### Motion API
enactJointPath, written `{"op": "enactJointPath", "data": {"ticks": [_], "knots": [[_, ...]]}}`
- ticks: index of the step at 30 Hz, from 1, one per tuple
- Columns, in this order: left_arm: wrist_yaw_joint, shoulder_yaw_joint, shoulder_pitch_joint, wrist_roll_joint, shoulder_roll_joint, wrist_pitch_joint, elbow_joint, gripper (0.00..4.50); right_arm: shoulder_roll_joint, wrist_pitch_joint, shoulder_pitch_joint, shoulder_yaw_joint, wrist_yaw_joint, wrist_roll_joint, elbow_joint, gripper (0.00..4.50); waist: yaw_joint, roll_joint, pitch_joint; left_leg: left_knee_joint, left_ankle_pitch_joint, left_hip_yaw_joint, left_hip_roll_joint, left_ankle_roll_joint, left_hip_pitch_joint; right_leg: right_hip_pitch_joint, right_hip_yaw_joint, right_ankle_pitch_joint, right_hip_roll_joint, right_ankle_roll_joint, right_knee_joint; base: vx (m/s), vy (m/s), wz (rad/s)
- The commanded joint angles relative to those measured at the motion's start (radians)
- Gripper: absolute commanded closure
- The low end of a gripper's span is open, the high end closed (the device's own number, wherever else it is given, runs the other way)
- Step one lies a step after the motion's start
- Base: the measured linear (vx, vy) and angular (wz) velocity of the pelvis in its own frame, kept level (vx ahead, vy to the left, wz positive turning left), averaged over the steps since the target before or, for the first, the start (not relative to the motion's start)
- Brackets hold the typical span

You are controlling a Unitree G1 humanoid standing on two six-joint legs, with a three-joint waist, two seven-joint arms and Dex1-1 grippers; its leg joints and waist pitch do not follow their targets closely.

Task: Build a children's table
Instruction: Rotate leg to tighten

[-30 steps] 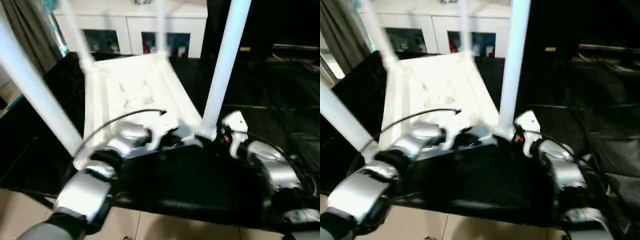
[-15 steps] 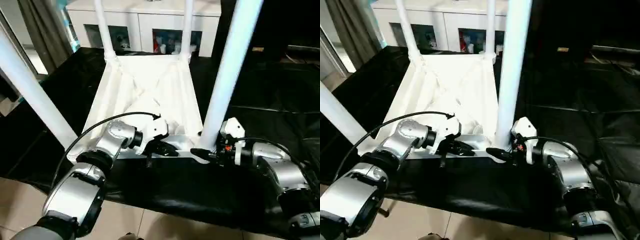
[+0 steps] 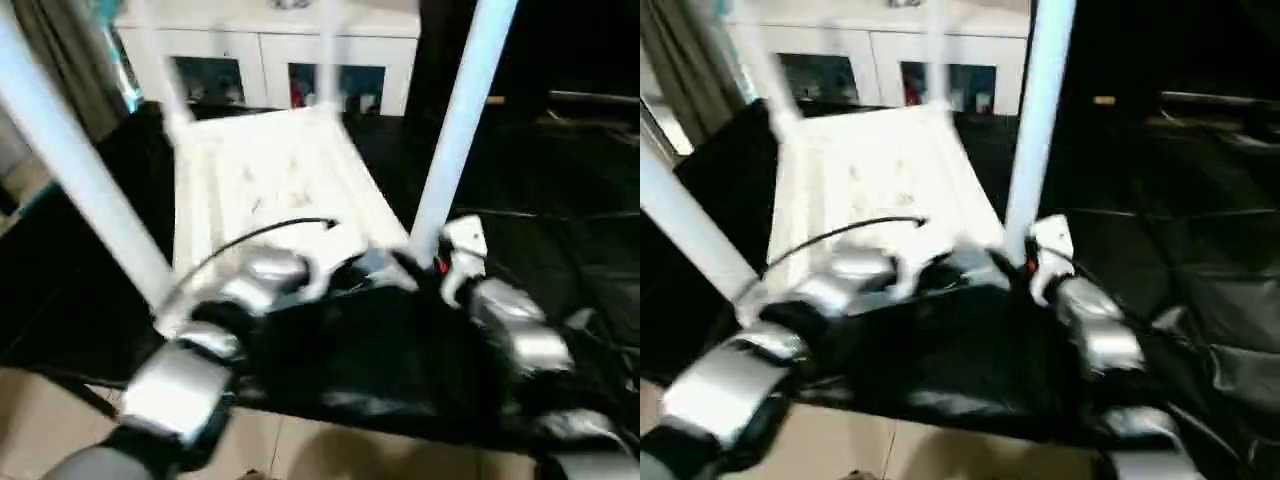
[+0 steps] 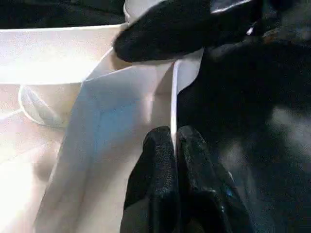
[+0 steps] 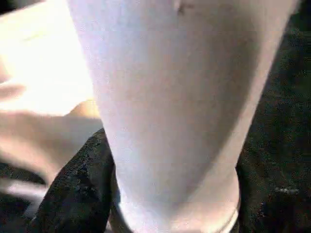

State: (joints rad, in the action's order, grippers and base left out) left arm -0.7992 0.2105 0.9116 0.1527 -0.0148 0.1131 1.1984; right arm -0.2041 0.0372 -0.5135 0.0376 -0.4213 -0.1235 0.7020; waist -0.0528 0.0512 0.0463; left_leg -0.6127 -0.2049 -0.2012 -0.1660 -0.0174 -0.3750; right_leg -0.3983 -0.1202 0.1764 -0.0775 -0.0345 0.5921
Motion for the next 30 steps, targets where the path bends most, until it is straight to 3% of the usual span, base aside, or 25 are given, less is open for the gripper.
{"op": "enactJointPath", "data": {"ticks": [1, 2, 3, 4, 6, 7, 13, 20, 22, 25, 26, 30], "knots": [[0.130, -0.042, 0.031, -0.009, 0.031, -0.016, 0.000, 4.50, 0.045, 0.044, 0.014, -0.018, 0.092, 0.035, 0.086, 1.75, 0.001, -0.012, -0.063, 0.072, -0.161, 0.041, -0.070, 0.076, 0.013, 0.054, 0.066, 0.298, -0.103, -0.171, -0.093, 0.000, 0.000, 0.00], [0.149, -0.042, 0.034, -0.007, 0.039, -0.017, 0.003, 4.50, 0.055, 0.044, 0.008, -0.018, 0.111, 0.038, 0.095, 1.75, 0.005, -0.015, -0.062, 0.073, -0.160, 0.040, -0.071, 0.079, 0.013, 0.053, 0.067, 0.290, -0.102, -0.173, -0.094, 0.000, 0.000, 0.00], [0.200, -0.035, 0.045, 0.005, 0.069, -0.019, 0.014, 4.50, 0.096, 0.035, -0.022, -0.030, 0.172, 0.061, 0.135, 1.75, 0.004, -0.009, -0.065, 0.072, -0.152, 0.042, -0.072, 0.082, 0.013, 0.056, 0.066, 0.266, -0.103, -0.179, -0.089, 0.000, 0.000, 0.00], [0.202, -0.031, 0.047, 0.010, 0.078, -0.014, 0.016, 4.50, 0.108, 0.019, -0.034, -0.050, 0.174, 0.082, 0.145, 1.75, 0.010, -0.011, -0.065, 0.074, -0.153, 0.042, -0.072, 0.081, 0.012, 0.053, 0.066, 0.249, -0.100, -0.186, -0.089, 0.000, 0.000, 0.00], [0.205, -0.029, 0.050, 0.013, 0.082, -0.010, 0.019, 4.50, 0.114, -0.001, -0.040, -0.063, 0.171, 0.097, 0.151, 1.75, 0.011, -0.011, -0.066, 0.072, -0.160, 0.041, -0.069, 0.087, 0.012, 0.059, 0.066, 0.239, -0.103, -0.189, -0.089, 0.000, 0.000, 0.00], [0.193, -0.027, 0.050, 0.012, 0.083, -0.003, 0.020, 4.50, 0.117, -0.021, -0.043, -0.065, 0.168, 0.100, 0.148, 1.19, 0.012, -0.010, -0.066, 0.071, -0.158, 0.041, -0.069, 0.096, 0.011, 0.059, 0.065, 0.231, -0.103, -0.189, -0.089, 0.000, 0.000, 0.00], [0.093, -0.021, 0.041, -0.004, 0.050, 0.027, 0.013, 4.50, 0.082, -0.081, -0.046, -0.050, 0.038, 0.053, 0.109, 0.69, 0.012, -0.013, -0.067, 0.070, -0.147, 0.041, -0.070, 0.131, 0.007, 0.063, 0.064, 0.207, -0.103, -0.198, -0.083, 0.000, 0.000, 0.00], [-0.218, 0.011, -0.009, -0.014, -0.042, 0.109, -0.025, 4.50, -0.087, -0.108, 0.023, -0.134, -0.349, 0.024, -0.034, 0.69, 0.002, -0.016, -0.067, 0.063, -0.117, 0.037, -0.073, 0.186, 0.001, 0.066, 0.060, 0.163, -0.099, -0.200, -0.077, 0.000, 0.000, 0.00], [-0.253, 0.015, -0.015, -0.015, -0.055, 0.113, -0.030, 4.50, -0.108, -0.100, 0.037, -0.143, -0.398, 0.015, -0.059, 0.69, 0.000, -0.012, -0.068, 0.063, -0.124, 0.036, -0.077, 0.179, 0.006, 0.060, 0.061, 0.178, -0.099, -0.205, -0.076, 0.000, 0.000, 0.00], [-0.392, 0.009, -0.037, -0.049, -0.095, 0.127, -0.058, 4.50, -0.169, -0.034, 0.077, -0.149, -0.543, -0.041, -0.150, 0.69, -0.016, -0.015, -0.066, 0.067, -0.137, 0.037, -0.082, 0.176, 0.009, 0.063, 0.064, 0.203, -0.101, -0.201, -0.079, 0.000, 0.000, 0.00], [-0.476, 0.001, -0.049, -0.076, -0.112, 0.117, -0.079, 4.50, -0.202, 0.002, 0.099, -0.155, -0.614, -0.068, -0.197, 0.69, -0.021, -0.013, -0.066, 0.069, -0.137, 0.038, -0.085, 0.178, 0.009, 0.060, 0.065, 0.194, -0.102, -0.204, -0.076, 0.000, 0.000, 0.00], [-0.576, 0.008, -0.066, -0.091, -0.133, 0.098, -0.106, 4.50, -0.238, 0.025, 0.129, -0.171, -0.685, -0.078, -0.237, 0.69, -0.032, -0.011, -0.070, 0.069, -0.118, 0.039, -0.089, 0.162, 0.011, 0.057, 0.067, 0.160, -0.104, -0.213, -0.069, 0.000, 0.000, 0.00]]}}
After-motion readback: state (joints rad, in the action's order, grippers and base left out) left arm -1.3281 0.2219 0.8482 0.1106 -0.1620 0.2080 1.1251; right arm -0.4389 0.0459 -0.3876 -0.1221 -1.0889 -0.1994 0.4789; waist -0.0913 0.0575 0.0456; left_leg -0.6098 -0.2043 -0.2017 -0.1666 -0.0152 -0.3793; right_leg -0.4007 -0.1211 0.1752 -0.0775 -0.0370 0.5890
